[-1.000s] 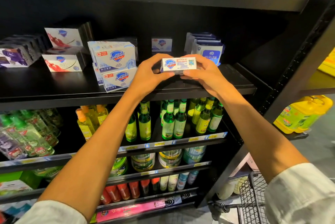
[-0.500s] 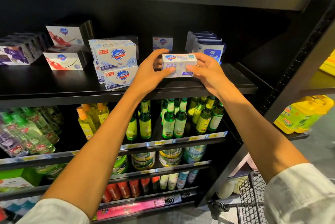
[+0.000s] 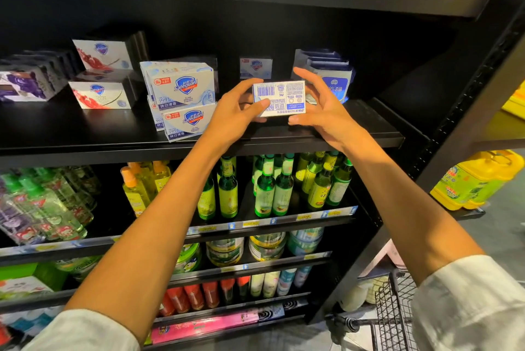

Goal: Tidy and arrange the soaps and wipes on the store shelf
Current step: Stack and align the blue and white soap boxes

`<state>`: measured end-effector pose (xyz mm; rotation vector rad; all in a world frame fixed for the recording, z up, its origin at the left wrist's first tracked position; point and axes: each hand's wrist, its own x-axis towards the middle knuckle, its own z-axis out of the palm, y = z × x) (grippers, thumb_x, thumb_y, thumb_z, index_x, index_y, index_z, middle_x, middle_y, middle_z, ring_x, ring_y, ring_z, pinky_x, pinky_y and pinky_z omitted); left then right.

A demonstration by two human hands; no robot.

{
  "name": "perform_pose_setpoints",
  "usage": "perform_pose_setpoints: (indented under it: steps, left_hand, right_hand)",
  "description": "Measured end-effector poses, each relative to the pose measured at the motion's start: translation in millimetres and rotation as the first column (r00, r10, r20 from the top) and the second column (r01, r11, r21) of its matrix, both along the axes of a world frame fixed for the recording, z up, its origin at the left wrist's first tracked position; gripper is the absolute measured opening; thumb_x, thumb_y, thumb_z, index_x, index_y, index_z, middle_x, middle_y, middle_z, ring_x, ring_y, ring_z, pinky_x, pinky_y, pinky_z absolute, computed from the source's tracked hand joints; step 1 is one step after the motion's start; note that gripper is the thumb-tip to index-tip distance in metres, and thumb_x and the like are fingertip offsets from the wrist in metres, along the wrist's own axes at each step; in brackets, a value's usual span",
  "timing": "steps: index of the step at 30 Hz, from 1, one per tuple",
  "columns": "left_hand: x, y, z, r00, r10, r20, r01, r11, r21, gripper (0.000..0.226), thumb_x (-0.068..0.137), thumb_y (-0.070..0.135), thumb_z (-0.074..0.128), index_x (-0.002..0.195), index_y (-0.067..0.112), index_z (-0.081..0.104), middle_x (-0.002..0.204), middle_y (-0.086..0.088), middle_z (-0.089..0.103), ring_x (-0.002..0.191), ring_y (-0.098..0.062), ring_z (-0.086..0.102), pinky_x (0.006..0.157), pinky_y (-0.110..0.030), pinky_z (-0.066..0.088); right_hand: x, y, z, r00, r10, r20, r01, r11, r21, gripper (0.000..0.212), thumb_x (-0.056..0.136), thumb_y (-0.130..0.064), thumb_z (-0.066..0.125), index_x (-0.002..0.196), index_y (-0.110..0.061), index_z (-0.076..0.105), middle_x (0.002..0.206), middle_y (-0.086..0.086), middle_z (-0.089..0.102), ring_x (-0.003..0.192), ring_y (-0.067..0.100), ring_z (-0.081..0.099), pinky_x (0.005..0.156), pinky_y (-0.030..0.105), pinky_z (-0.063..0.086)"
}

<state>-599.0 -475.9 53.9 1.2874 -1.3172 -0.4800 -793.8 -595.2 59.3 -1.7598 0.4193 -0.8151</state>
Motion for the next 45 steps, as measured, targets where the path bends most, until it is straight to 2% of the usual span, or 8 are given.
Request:
perform_pose_setpoints:
  steps: [4,8,15,20,26,31,37,45]
  left_hand:
    - [-0.8,-0.3,0.7,1.000,-0.014,-0.024,0.014,1.000,0.025,0.050,0.101,0.016,0.066,0.148,0.013,0.050,0.118,-0.002,0.070,0.109,-0.015,0.071,0.086,-0.039,0.064]
    - [-0.1,-1.6,-0.1,0.999,-0.025,-0.023,0.025,0.999,0.029,0.054,0.101,0.022,0.067,0.150,0.017,0.047,0.127,-0.003,0.069,0.115,-0.016,0.069,0.086,-0.041,0.064]
    - [4.0,-1.1,-3.5,0.996,-0.051,0.078,0.051,0.999,-0.002,0.081,0.090,0.020,0.081,0.157,0.029,0.036,0.150,0.005,0.052,0.136,-0.005,0.050,0.111,-0.036,0.050]
    - [6.0,-1.1,-2.1,0.998,-0.023,0.051,0.024,1.000,-0.020,0.067,0.091,0.017,0.079,0.150,0.023,0.048,0.139,0.008,0.061,0.130,-0.003,0.054,0.114,-0.035,0.047]
    - [4.0,-2.0,-2.9,0.996,-0.025,-0.086,0.024,1.000,-0.008,0.059,0.093,0.017,0.078,0.146,0.016,0.052,0.134,-0.004,0.065,0.127,-0.019,0.061,0.089,-0.044,0.063]
    - [2.1,-2.1,-0.9,0.994,-0.020,-0.106,0.022,1.000,0.018,0.060,0.095,0.021,0.075,0.149,0.013,0.049,0.134,-0.006,0.066,0.121,-0.017,0.065,0.084,-0.041,0.064]
    - [2.3,-0.4,0.2,0.993,-0.036,-0.114,0.035,0.999,-0.005,0.047,0.097,0.026,0.073,0.141,0.017,0.057,0.125,-0.005,0.068,0.115,-0.015,0.068,0.081,-0.046,0.065]
    - [5.4,0.3,-1.7,0.997,-0.070,-0.039,0.067,0.996,-0.064,0.054,0.091,0.024,0.080,0.140,0.022,0.058,0.135,0.004,0.066,0.129,-0.014,0.060,0.090,-0.044,0.062]
  right_hand:
    - [0.8,-1.1,-2.7,1.000,0.008,-0.010,-0.008,1.000,-0.010,0.082,0.083,0.010,0.078,0.152,-0.019,0.044,0.149,0.011,0.051,0.134,0.026,0.059,0.104,0.046,0.055]
    - [1.8,1.4,-2.6,0.998,-0.057,0.021,0.057,0.998,-0.003,0.066,0.084,0.007,0.078,0.141,-0.013,0.052,0.139,0.010,0.060,0.126,0.022,0.064,0.090,0.041,0.062]
    - [2.3,1.8,-1.8,0.998,-0.051,0.036,0.049,0.996,0.070,0.058,0.091,0.000,0.075,0.143,-0.011,0.051,0.137,0.012,0.064,0.114,0.044,0.068,0.086,0.042,0.063]
    - [3.2,3.5,-0.3,0.999,-0.043,0.020,0.042,0.997,0.066,0.053,0.096,-0.005,0.070,0.145,-0.009,0.051,0.138,0.013,0.064,0.118,0.036,0.068,0.084,0.038,0.063]
    - [0.7,0.5,-0.5,0.999,-0.010,0.049,0.005,0.996,0.093,0.062,0.096,-0.002,0.069,0.152,-0.015,0.045,0.142,0.015,0.060,0.131,0.028,0.061,0.098,0.048,0.058]
    - [0.2,-1.8,-0.7,1.000,0.015,0.025,-0.016,0.998,0.060,0.085,0.086,0.010,0.075,0.156,-0.023,0.040,0.152,0.015,0.048,0.137,0.027,0.057,0.108,0.056,0.050]
    - [-0.9,2.8,-1.7,0.998,-0.014,0.057,0.011,0.998,0.060,0.057,0.090,0.011,0.070,0.142,-0.005,0.055,0.143,0.019,0.058,0.133,0.027,0.060,0.107,0.057,0.051]
    - [-0.6,5.6,0.2,0.994,-0.054,0.096,0.039,0.987,0.153,0.049,0.097,0.000,0.067,0.143,-0.005,0.051,0.137,0.016,0.065,0.127,0.033,0.064,0.106,0.054,0.053]
